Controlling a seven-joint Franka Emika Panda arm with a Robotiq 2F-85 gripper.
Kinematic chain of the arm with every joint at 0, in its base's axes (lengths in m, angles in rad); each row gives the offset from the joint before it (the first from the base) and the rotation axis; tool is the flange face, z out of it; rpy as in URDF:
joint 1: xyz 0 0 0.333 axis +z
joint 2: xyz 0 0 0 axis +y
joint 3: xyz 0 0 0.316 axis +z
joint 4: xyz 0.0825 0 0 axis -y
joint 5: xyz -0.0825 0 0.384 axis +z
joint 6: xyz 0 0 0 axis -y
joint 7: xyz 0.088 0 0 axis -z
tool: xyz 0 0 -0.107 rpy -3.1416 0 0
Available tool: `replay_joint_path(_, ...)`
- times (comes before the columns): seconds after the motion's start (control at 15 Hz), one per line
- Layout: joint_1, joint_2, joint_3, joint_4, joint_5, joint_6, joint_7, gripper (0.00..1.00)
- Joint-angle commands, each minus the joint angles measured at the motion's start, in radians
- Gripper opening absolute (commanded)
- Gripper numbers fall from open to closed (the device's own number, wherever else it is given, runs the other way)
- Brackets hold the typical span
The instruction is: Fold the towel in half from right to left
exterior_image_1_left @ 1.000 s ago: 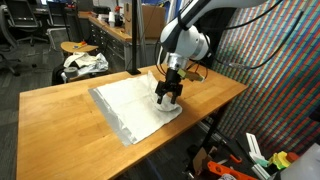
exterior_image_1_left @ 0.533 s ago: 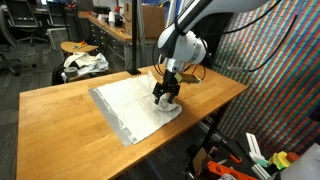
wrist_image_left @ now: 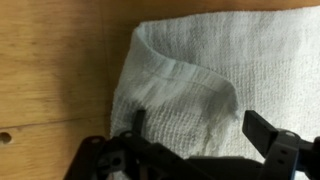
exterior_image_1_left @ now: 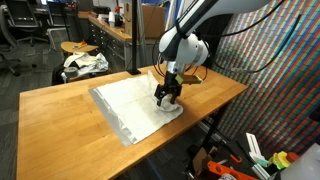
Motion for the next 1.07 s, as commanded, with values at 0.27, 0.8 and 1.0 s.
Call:
replay_joint_path(0.27, 0.002, -0.116, 0.011, -0.1, 0.036, 0.029, -0.02, 1.0)
replay_joint_path(0.8, 0.054, -0.159, 0.021, -0.161, -0.01, 0.139, 0.044, 1.0)
replay_joint_path(1.0, 0.086, -0.149, 0.031, -0.159, -0.024, 0.181, 0.096, 1.0)
